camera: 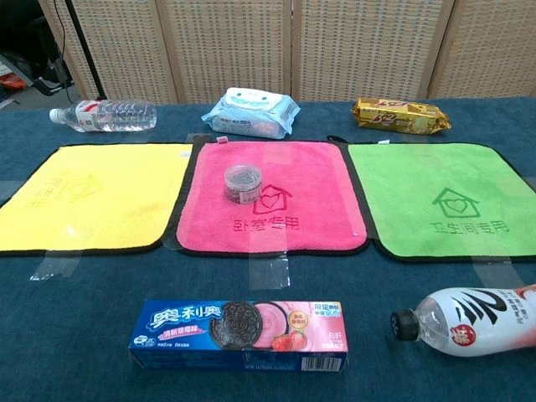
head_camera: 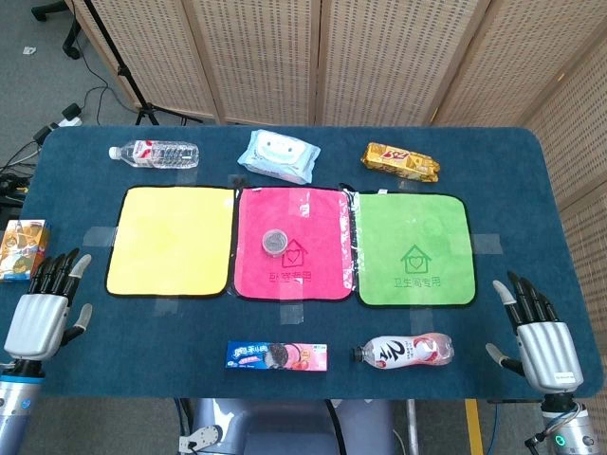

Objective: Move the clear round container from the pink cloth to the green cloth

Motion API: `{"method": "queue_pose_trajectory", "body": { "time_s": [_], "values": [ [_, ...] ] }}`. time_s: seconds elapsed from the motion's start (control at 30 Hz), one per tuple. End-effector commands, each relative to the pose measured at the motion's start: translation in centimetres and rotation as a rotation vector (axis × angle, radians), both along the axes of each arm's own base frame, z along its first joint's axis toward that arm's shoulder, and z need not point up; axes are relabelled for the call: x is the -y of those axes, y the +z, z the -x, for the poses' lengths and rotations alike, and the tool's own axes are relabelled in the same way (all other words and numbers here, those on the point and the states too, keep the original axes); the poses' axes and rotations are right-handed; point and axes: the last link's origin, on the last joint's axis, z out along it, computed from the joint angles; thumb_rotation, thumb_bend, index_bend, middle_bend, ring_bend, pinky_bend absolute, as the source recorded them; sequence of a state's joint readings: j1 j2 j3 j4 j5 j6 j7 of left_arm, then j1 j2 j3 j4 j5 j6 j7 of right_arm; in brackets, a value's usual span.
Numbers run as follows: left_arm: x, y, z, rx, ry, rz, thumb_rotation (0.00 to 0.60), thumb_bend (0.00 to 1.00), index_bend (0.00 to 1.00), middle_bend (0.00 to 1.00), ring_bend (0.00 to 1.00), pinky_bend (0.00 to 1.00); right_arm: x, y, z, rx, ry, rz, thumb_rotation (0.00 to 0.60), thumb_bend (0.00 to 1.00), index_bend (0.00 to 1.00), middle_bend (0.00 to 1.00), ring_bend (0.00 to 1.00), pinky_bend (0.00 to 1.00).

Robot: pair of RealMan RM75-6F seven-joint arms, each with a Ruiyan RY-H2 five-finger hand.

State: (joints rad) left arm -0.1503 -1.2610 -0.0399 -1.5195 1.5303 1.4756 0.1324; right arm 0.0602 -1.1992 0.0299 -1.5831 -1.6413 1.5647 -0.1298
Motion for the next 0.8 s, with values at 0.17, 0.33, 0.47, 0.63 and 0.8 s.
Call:
{"method": "queue_pose_trajectory", "body": {
  "time_s": [0.17, 0.33, 0.47, 0.63, 0.8],
  "values": [
    [0.1, 0.06, -0.07, 0.001, -0.002, -0.001, 0.6, 0.44, 0.0, 0.0, 0.0, 0.05, -0.21, 0.15, -0.06, 0.002, 0.007, 0.004, 0.6, 0.16, 0.0, 0.0, 0.0, 0.17],
    [0.23, 0.2, -0.17, 0.004, -0.006, -0.007, 0.6, 0.44, 0.0, 0.0, 0.0, 0.05, -0.34, 0.29, -0.09, 0.008, 0.009, 0.005, 0.6, 0.16, 0.0, 0.0, 0.0, 0.17],
    [0.22, 0.24, -0.2, 0.007, -0.009, -0.006, 0.6, 0.44, 0.0, 0.0, 0.0, 0.05, -0.33, 0.22, -0.2, 0.009, 0.01, 0.004, 0.6, 0.16, 0.0, 0.0, 0.0, 0.17],
    [-0.06, 0.42, 0.08, 0.013, 0.003, -0.007, 0.6, 0.44, 0.0, 0.0, 0.0, 0.05, -0.13, -0.22, -0.19, -0.008, 0.002, -0.007, 0.6, 0.17, 0.0, 0.0, 0.0, 0.17],
    [0.14, 0.39, -0.08, 0.03, -0.001, 0.004, 0.6, 0.44, 0.0, 0.0, 0.0, 0.05, -0.24, -0.38, -0.31, -0.017, 0.009, -0.009, 0.6, 0.18, 0.0, 0.0, 0.0, 0.17]
  ]
}}
